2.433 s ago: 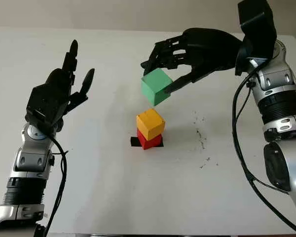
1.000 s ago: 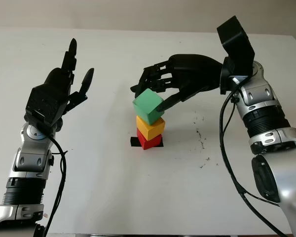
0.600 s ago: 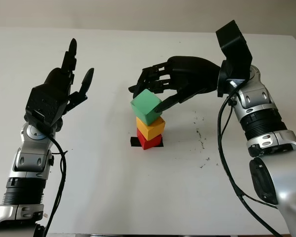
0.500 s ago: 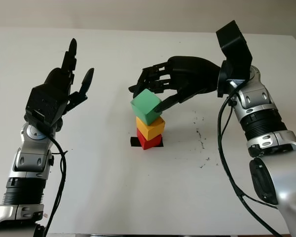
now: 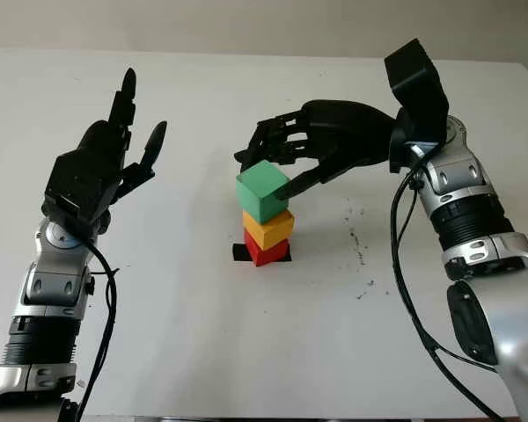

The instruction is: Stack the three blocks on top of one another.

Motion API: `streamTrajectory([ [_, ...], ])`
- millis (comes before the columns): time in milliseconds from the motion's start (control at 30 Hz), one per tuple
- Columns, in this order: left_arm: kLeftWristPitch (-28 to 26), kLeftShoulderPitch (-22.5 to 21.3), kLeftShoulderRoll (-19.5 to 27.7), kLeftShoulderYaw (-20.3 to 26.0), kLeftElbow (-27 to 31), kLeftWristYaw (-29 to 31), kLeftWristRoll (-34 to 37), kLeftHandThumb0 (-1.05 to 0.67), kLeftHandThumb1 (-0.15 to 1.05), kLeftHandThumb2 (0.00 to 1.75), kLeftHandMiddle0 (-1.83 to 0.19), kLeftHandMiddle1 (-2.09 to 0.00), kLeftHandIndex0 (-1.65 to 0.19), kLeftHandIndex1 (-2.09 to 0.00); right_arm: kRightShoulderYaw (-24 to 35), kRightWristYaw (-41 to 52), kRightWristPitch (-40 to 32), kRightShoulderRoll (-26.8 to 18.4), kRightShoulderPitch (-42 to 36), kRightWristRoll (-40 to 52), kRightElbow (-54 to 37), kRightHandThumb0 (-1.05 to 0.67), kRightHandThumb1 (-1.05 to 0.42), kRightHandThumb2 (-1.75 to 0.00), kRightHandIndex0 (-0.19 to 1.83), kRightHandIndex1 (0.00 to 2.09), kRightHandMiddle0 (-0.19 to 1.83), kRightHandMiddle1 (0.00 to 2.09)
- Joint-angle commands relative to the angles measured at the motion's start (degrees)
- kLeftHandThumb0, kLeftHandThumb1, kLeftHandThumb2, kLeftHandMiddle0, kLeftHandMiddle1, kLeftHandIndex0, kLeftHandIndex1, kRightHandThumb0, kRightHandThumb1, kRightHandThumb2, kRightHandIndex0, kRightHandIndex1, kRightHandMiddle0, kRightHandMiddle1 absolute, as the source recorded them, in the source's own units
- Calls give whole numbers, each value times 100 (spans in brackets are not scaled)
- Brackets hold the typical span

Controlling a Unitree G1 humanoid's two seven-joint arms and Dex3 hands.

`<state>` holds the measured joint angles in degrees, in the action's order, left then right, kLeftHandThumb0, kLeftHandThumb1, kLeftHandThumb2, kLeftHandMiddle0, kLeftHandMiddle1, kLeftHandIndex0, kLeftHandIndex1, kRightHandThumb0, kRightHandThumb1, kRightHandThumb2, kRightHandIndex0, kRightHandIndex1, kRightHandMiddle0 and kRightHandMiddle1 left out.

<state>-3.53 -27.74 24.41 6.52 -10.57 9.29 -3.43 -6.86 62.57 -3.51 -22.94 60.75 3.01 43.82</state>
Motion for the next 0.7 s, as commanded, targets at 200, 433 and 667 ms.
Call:
streamTrajectory([
  [200,52,22,32,36,111,5,0,-61,105,65,19,-3,18,-3,63,63,-11,-135,-104,45,-173,-47,-90,-5,21,5,43,150],
  [433,16,25,48,24,134,3,-36,-61,105,66,19,-2,19,-4,38,76,-5,-175,-128,-14,-215,-47,-90,-5,21,5,42,152],
  [667,58,24,45,27,102,-1,-56,-61,105,66,19,-3,18,-4,39,222,3,-170,-117,9,-130,-48,-90,-5,19,4,41,152],
])
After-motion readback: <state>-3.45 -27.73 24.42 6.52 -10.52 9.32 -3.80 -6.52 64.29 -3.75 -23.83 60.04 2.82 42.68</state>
